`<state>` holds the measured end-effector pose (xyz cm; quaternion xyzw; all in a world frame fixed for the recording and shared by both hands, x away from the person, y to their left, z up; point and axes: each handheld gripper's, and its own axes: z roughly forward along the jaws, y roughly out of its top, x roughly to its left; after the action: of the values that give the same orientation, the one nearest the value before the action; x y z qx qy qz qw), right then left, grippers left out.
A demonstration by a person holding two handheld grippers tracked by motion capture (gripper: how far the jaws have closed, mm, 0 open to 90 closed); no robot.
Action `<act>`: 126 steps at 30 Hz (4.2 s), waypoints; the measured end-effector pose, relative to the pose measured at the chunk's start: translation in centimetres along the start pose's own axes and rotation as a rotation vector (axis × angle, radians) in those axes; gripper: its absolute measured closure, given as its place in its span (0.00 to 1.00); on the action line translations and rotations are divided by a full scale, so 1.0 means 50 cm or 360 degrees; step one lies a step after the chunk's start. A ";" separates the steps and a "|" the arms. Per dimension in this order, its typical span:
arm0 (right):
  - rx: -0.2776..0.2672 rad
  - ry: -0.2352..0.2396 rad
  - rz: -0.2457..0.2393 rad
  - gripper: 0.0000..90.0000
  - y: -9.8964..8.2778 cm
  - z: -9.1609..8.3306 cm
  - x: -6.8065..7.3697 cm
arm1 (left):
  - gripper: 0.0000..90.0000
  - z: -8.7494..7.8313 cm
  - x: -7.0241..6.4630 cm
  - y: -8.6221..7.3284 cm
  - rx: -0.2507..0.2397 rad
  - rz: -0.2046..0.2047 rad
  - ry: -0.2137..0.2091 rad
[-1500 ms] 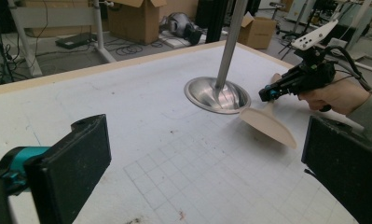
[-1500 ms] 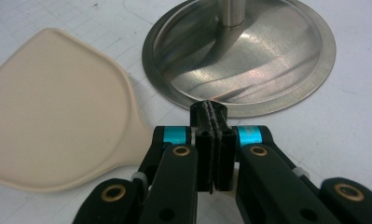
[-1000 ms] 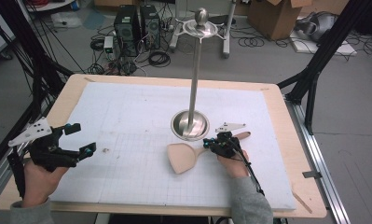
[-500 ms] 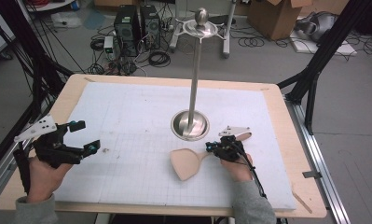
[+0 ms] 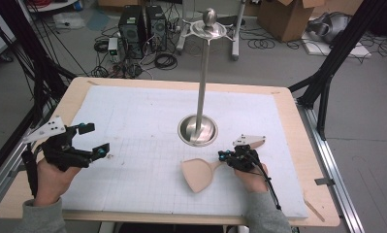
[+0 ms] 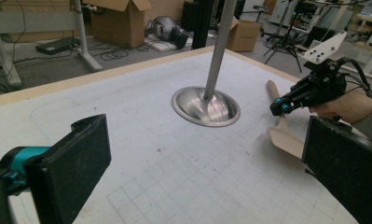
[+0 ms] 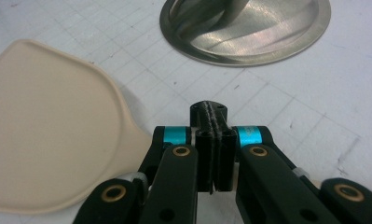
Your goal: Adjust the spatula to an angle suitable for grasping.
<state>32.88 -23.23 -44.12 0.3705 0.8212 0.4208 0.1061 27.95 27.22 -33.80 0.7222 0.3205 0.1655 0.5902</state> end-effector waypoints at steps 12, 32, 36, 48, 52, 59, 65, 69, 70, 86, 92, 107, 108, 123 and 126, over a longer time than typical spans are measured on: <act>-0.0008 -0.0005 0.0011 1.00 -0.015 -0.019 -0.001 | 0.02 0.023 -0.002 0.006 0.0015 0.0015 -0.0037; -0.0001 0.0016 0.0044 1.00 -0.035 -0.045 -0.009 | 0.02 0.043 -0.002 0.012 0.0010 0.0013 -0.0073; 0.0000 0.0017 0.0044 1.00 -0.040 -0.052 -0.012 | 0.02 0.048 -0.002 0.013 0.0011 0.0016 -0.0082; 0.0014 0.0009 0.0061 1.00 -0.043 -0.053 -0.012 | 0.02 0.057 -0.004 0.013 0.0022 0.0019 -0.0090; 0.0016 0.0013 0.0071 1.00 -0.041 -0.052 -0.014 | 0.02 0.062 -0.005 0.011 0.0033 0.0020 -0.0088; -0.0077 -0.0061 0.0070 1.00 -0.035 -0.089 -0.027 | 0.02 0.056 -0.003 0.011 0.0027 0.0015 -0.0077; -0.0119 -0.0181 0.0144 1.00 -0.053 -0.125 -0.060 | 0.02 0.051 -0.002 0.010 0.0026 0.0015 -0.0069; -0.0167 -0.0249 0.0209 1.00 -0.072 -0.155 -0.088 | 0.02 0.049 -0.002 0.010 0.0023 0.0012 -0.0061; -0.0182 -0.0281 0.0238 1.00 -0.082 -0.169 -0.101 | 0.02 0.050 -0.001 0.009 0.0024 0.0013 -0.0063; -0.0078 -0.0327 0.0293 1.00 -0.112 -0.159 -0.129 | 0.02 0.055 -0.006 0.008 0.0033 0.0015 -0.0081; -0.0065 -0.0335 0.0295 1.00 -0.111 -0.152 -0.132 | 0.02 0.046 -0.002 0.005 0.0034 0.0005 -0.0058; -0.0047 -0.0343 0.0286 1.00 -0.096 -0.123 -0.136 | 0.02 0.019 0.001 -0.001 0.0017 0.0000 -0.0034; -0.0047 -0.0345 0.0290 1.00 -0.094 -0.121 -0.136 | 0.02 0.017 0.000 -0.002 0.0013 0.0000 -0.0035; -0.0032 -0.0329 0.0279 1.00 -0.069 -0.088 -0.132 | 0.02 -0.007 0.002 -0.010 0.0017 -0.0011 0.0023; -0.0018 -0.0316 0.0257 1.00 -0.061 -0.079 -0.129 | 0.02 -0.012 0.002 -0.012 0.0018 -0.0015 0.0032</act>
<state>33.90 -31.30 -44.91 0.4748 0.7717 0.3938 0.1548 27.48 27.78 -34.25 0.7223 0.3307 0.1683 0.5836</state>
